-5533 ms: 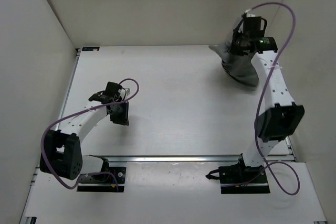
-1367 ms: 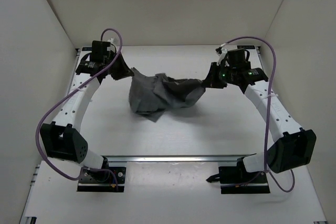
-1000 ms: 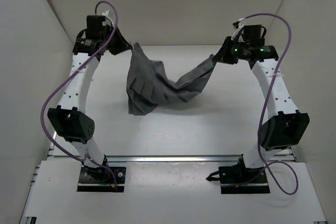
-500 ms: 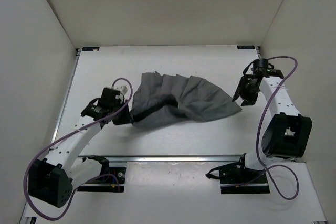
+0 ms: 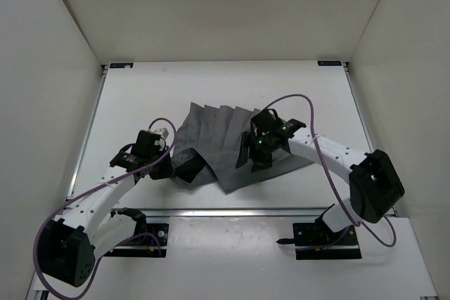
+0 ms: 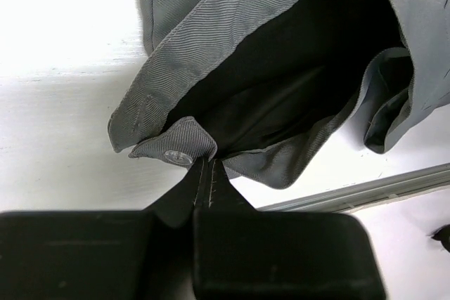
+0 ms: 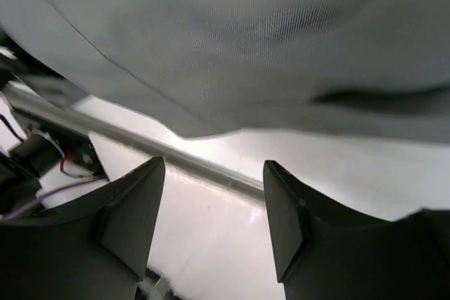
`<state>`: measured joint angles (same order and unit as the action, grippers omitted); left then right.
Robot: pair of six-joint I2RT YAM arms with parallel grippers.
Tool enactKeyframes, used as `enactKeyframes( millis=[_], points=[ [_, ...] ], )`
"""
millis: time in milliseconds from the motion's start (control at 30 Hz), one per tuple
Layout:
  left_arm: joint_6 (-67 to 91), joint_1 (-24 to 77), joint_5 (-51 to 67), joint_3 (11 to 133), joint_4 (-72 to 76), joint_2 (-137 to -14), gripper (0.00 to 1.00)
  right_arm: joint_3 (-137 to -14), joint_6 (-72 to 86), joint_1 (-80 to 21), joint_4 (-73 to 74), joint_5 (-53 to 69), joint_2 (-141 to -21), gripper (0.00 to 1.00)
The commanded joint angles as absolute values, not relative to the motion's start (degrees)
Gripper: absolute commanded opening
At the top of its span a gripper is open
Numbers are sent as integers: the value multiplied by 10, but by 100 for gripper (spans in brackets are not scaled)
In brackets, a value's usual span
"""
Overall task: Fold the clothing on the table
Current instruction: Flatten the skirt out
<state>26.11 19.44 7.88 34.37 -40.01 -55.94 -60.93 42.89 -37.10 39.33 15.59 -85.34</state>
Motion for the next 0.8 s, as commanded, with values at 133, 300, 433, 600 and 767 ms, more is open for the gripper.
enactKeyframes(
  millis=[133, 300, 433, 600, 767],
  points=[
    [266, 205, 73, 338, -381, -542, 0, -413, 652, -418, 205, 220, -755, 59],
    [270, 205, 71, 341, -383, -540, 0, -375, 697, -420, 131, 236, -785, 63],
    [268, 200, 68, 339, -383, -535, 0, -383, 737, -432, 102, 221, -843, 69],
    [277, 201, 58, 339, -383, -538, 0, -414, 748, -432, 78, 206, -914, 67],
    [283, 193, 44, 348, -385, -541, 0, -503, 674, -409, 146, 197, -954, 0]
  ],
)
